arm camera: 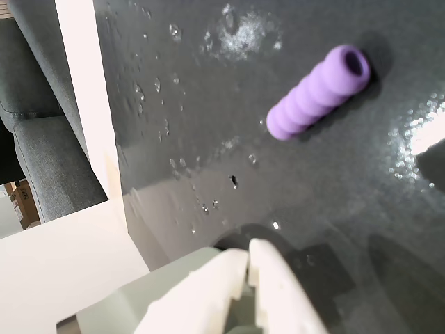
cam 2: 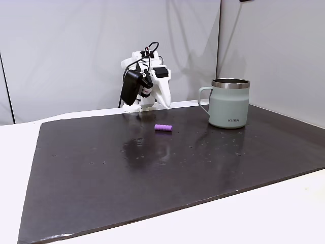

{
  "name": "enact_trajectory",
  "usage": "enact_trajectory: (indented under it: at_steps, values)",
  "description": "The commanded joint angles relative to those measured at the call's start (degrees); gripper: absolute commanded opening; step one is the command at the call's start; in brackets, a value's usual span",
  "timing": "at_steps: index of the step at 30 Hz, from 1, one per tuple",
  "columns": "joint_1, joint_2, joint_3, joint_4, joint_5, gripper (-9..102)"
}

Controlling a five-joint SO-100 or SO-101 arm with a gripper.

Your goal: Grasp a pengrip and put it in the cup.

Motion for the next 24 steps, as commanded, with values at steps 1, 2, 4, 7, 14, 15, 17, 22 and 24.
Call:
enact_trajectory:
  at_steps: [1, 2, 4, 7, 14, 15, 17, 22, 24]
  values:
    - [0.8, 0.8, -0.2, -3.2, 0.4, 0]
    - [0.8, 0.8, -0.2, -3.2, 0.4, 0]
    - [0.7, 0.8, -0.2, -3.2, 0.4, 0]
    - [0.7, 0.8, -0.2, -3.2, 0.4, 0]
    - [1.3, 0.8, -1.1, -2.5, 0.4, 0]
    - [1.4, 0.8, -1.4, -2.5, 0.4, 0]
    - [2.1, 0.8, -2.5, -2.4, 0.4, 0]
    - [2.9, 0.0, -6.8, -1.1, 0.1, 0]
    - [2.8, -3.0, -9.8, -1.0, 0.1, 0]
